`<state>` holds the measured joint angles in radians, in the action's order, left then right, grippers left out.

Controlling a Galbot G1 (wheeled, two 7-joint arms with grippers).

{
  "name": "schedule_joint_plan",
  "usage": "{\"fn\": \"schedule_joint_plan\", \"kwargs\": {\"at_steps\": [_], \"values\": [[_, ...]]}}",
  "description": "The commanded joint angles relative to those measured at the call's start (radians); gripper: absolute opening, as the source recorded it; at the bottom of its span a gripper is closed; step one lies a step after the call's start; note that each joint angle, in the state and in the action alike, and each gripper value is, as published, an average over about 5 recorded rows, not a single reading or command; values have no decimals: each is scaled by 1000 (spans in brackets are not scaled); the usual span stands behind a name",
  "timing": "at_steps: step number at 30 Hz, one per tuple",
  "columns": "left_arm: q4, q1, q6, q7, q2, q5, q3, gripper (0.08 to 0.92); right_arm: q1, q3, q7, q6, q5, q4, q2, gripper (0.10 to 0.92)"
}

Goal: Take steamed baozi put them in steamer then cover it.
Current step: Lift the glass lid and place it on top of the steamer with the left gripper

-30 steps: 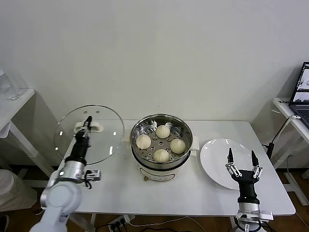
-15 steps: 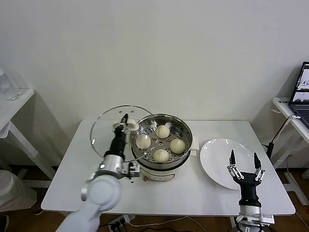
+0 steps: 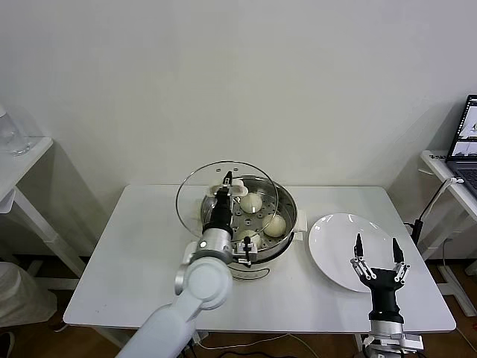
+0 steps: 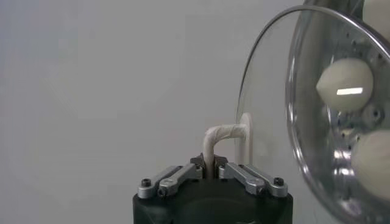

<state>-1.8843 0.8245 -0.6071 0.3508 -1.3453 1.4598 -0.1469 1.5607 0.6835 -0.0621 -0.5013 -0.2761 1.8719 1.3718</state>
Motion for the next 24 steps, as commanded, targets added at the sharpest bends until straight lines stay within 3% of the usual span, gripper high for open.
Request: {"fn": "schedule_joint_plan", "kwargs": {"at_steps": [1,24], "values": [[159,-47,-22,2,-142,38,-47,194,3,3,-1,-1,10,0,3,823],[251,-25,-14,-48,-206,85,-21,194,-15,4,-1,-7,20,-31,4,823]]}}
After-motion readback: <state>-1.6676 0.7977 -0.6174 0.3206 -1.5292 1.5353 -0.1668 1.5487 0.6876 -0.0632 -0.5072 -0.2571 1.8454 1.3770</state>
